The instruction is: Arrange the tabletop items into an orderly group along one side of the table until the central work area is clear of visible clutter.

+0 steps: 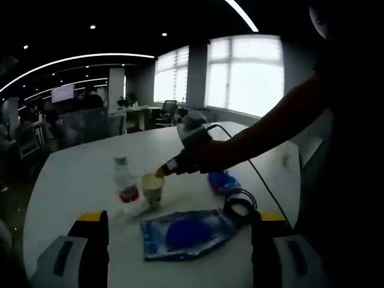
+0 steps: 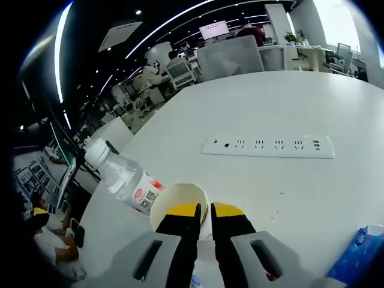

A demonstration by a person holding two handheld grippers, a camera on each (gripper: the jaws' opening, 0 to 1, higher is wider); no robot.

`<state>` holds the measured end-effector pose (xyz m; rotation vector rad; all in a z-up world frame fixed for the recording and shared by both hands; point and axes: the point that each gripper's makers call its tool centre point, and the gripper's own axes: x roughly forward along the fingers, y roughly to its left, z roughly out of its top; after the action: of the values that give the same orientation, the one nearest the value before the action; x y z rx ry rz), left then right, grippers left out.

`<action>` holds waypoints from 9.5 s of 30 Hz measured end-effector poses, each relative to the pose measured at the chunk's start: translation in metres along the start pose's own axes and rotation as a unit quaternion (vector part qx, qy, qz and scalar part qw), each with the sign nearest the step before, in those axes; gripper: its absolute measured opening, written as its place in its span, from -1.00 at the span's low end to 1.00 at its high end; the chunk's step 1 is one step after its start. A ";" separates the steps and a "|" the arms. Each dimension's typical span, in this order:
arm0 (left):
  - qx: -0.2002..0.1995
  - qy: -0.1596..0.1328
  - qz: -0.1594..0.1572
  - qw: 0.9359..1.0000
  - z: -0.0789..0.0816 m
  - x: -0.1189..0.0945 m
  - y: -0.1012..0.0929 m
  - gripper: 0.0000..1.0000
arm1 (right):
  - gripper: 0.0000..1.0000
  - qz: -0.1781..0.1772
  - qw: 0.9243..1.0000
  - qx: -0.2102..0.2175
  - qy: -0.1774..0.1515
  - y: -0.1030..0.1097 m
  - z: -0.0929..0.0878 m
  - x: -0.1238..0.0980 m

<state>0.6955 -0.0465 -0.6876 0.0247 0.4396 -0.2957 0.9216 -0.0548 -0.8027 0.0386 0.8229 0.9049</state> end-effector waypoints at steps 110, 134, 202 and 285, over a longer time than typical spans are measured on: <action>-0.003 0.173 -0.093 0.981 -0.105 0.074 0.034 0.18 | -0.30 0.044 0.998 0.027 -0.030 0.025 -0.158 -0.173; -0.018 0.258 -0.104 0.960 -0.151 0.081 0.044 -0.25 | -0.65 0.036 0.996 0.032 0.076 0.032 -0.210 -0.137; -0.053 0.182 0.024 0.982 -0.108 0.059 0.037 -1.00 | -1.00 0.022 0.998 0.037 0.038 0.022 -0.166 -0.181; -0.148 0.165 0.062 0.973 -0.063 0.225 0.017 -1.00 | -1.00 -0.089 0.980 -0.154 0.091 -0.161 -0.065 -0.136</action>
<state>0.8681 -0.0874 -0.8400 -0.1915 0.8068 -0.0985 0.9430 -0.2731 -0.8216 -0.3878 0.8325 0.8662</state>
